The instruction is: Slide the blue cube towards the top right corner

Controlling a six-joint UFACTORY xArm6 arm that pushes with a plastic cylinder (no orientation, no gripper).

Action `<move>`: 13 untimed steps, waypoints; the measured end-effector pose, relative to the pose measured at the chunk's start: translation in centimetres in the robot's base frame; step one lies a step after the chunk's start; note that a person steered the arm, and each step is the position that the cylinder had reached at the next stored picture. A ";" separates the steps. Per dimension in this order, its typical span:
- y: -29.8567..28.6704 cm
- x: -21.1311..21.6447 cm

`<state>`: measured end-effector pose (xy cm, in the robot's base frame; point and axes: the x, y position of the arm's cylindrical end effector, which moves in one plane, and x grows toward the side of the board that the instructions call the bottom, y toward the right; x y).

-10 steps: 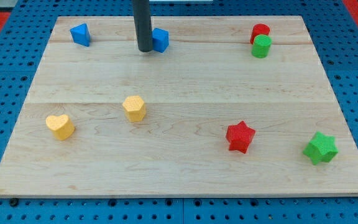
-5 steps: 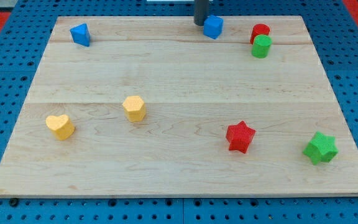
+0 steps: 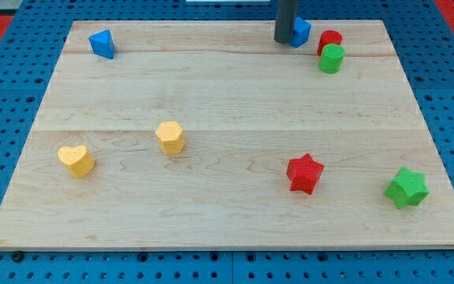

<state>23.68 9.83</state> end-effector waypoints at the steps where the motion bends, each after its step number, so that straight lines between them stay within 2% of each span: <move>1: -0.4 -1.0; 3: -0.3 -3.9; 4: 2.7 -3.9; 5: 3.7 -2.8; 6: 1.2 -2.8; 7: 1.1 -1.8; 8: 3.7 0.6; 10: 6.9 -0.8; 12: 1.0 -1.9; 13: 1.6 -4.5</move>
<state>19.23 11.39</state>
